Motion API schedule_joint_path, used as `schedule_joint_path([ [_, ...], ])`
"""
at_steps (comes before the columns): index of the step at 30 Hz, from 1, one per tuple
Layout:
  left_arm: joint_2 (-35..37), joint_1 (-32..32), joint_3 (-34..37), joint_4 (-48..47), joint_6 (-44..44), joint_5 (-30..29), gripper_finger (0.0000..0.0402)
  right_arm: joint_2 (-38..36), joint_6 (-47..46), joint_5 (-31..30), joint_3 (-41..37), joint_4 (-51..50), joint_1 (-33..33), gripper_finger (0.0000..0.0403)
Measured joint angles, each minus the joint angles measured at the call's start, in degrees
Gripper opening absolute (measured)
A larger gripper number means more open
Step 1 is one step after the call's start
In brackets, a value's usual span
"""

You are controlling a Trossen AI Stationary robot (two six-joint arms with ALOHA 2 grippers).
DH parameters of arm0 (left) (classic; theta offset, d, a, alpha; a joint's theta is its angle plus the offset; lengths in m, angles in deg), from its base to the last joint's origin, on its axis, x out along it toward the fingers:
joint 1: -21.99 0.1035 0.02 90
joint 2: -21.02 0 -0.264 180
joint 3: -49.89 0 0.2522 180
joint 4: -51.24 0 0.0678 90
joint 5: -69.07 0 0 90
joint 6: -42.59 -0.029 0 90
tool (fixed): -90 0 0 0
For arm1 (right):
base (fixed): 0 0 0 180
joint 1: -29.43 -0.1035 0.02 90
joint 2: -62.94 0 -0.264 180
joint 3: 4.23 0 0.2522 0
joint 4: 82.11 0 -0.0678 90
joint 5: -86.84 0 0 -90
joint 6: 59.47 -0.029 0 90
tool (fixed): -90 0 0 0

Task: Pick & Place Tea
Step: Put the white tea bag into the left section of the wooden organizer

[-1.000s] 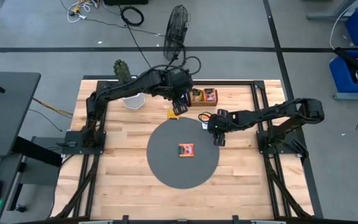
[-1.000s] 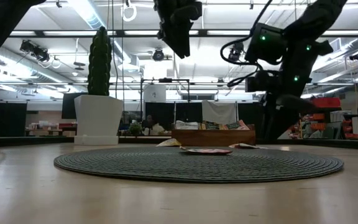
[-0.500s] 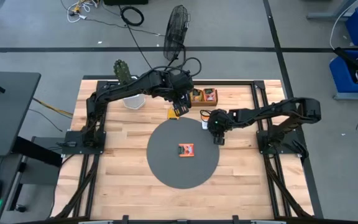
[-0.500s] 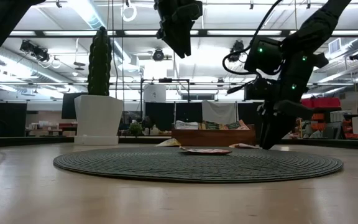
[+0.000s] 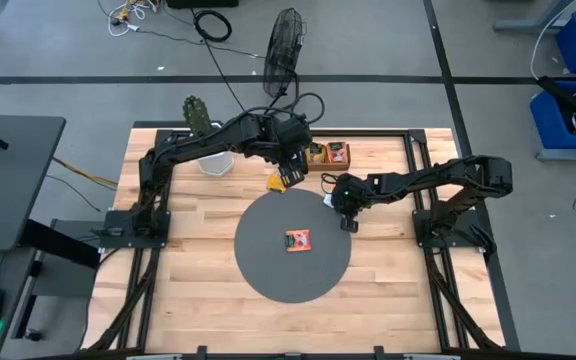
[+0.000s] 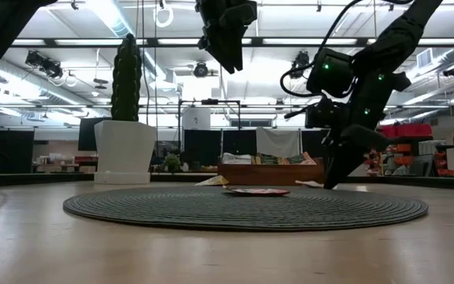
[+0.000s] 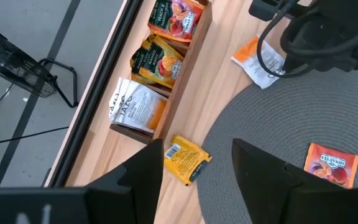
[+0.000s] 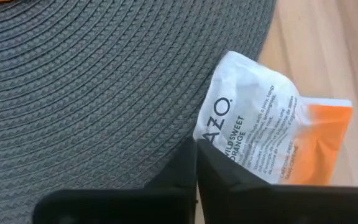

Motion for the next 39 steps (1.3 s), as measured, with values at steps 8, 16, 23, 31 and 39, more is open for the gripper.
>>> schedule_joint_path([
  [8, 0.0, 0.0, 0.0, 0.0, 0.0, 0.0, 0.0194, -1.1, -1.5, -1.2, 1.1, -2.1, 0.0, 0.0002],
  [16, 0.0, 0.0, 0.0, 0.0, 0.7, -0.9, 0.0194, -4.8, -2.3, -2.3, 7.6, -7.7, 0.0, 0.0001],
  [23, 0.0, 0.0, 0.0, 0.0, 3.2, -4.4, 0.0194, -11.9, -15.5, -4.3, 12.7, -7.4, 0.0, 0.0000],
  [31, 0.1, 1.5, 0.0, 1.0, 14.0, -2.8, 0.0194, -17.4, -33.0, -12.7, 12.7, -4.9, -2.1, 0.0000],
  [39, 0.7, 4.1, 0.0, 8.5, 21.6, 13.0, 0.0195, -17.6, -40.3, -18.6, 12.8, -0.3, -5.7, 0.0000],
])
